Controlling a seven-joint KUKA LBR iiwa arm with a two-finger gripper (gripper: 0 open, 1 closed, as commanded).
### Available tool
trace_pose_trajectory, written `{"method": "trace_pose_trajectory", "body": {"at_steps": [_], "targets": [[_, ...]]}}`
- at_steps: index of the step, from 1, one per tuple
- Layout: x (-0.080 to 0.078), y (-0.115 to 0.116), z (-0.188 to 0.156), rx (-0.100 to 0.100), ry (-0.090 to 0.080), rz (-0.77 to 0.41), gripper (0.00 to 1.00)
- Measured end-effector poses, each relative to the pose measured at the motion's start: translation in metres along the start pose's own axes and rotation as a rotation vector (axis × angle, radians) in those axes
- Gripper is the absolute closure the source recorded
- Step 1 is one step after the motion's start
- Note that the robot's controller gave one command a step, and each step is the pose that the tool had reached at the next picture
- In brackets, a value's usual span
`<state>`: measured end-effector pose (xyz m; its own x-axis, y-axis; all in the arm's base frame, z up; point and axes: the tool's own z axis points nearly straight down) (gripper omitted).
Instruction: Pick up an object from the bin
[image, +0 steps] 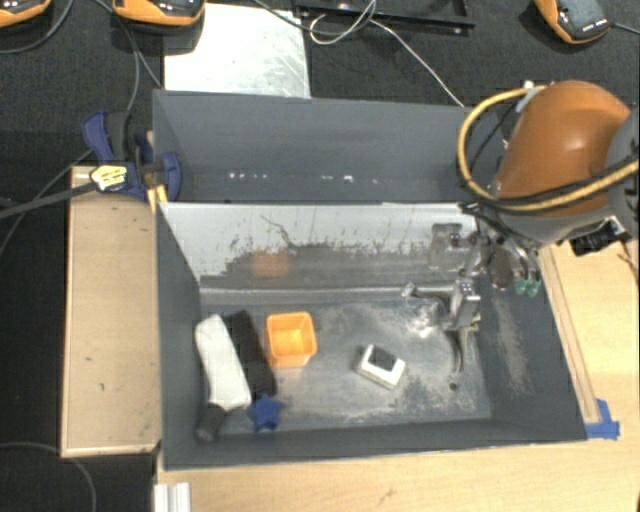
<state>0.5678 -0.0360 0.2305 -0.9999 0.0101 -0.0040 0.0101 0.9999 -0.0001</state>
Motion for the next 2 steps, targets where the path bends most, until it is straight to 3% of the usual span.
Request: {"method": "trace_pose_trajectory", "body": {"at_steps": [1, 2], "targets": [[0.037, 0.017, 0.113, -0.001, 0.002, 0.185, 0.0], [0.056, 0.025, 0.071, 0.0, -0.003, 0.151, 0.0]]}}
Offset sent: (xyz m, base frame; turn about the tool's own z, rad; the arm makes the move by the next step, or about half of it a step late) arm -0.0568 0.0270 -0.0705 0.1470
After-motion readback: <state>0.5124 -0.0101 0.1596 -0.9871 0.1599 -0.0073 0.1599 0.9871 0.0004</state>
